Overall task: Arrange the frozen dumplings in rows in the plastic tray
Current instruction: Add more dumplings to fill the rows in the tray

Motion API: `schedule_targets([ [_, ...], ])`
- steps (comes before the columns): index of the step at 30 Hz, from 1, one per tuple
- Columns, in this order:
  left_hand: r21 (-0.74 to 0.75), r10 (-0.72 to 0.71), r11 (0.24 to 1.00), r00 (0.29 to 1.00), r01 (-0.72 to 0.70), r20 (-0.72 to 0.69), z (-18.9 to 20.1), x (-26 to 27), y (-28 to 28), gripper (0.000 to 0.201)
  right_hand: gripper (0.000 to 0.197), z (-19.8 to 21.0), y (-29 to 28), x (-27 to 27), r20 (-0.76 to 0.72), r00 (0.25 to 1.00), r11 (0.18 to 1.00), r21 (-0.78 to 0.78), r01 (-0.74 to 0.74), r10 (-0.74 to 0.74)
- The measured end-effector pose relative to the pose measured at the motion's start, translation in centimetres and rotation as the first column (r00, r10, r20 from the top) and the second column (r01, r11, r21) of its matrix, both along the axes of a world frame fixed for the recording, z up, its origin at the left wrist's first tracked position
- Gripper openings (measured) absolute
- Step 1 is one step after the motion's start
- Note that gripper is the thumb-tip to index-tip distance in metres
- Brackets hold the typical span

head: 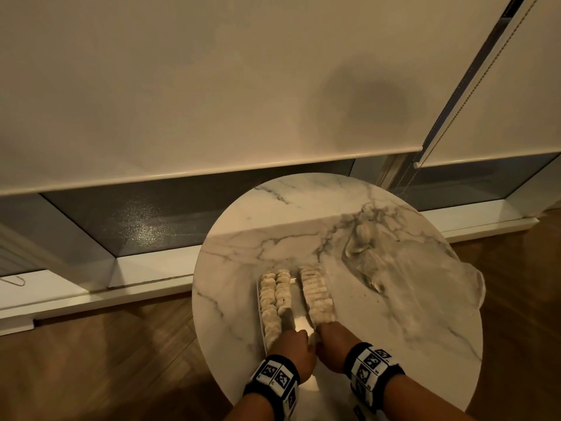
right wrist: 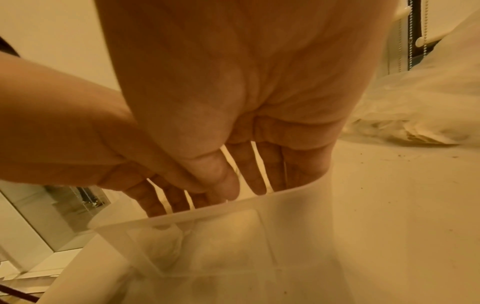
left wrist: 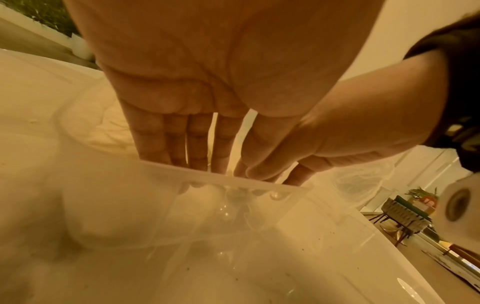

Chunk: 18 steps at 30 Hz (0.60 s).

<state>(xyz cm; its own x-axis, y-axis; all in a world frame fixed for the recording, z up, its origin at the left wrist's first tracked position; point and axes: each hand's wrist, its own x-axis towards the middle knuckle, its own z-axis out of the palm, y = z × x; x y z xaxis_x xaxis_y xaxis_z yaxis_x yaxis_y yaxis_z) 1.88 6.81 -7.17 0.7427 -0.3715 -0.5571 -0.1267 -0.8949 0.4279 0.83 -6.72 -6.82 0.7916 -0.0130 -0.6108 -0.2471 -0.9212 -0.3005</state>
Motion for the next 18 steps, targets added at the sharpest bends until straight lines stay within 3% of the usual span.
schedule_targets([
  [6, 0.053, -0.035, 0.998, 0.999, 0.034, 0.012, 0.8, -0.8, 0.2, 0.039, 0.027, 1.0, -0.7, 0.5, 0.037, 0.999, 0.999, 0.05, -0.018, 0.017],
  [13, 0.119, -0.035, 0.992, 0.999, 0.039, -0.038, 0.7, -1.9, 0.7, 0.059, 0.035, 3.6, -2.5, 1.2, 0.167, 0.985, 0.988, 0.156, 0.008, -0.035],
  [18, 0.159, -0.032, 0.987, 0.999, 0.035, -0.021, 0.8, -2.3, 0.0, 0.054, 0.034, 4.8, -4.3, 0.3, 0.237, 0.969, 0.971, 0.238, 0.013, -0.071],
])
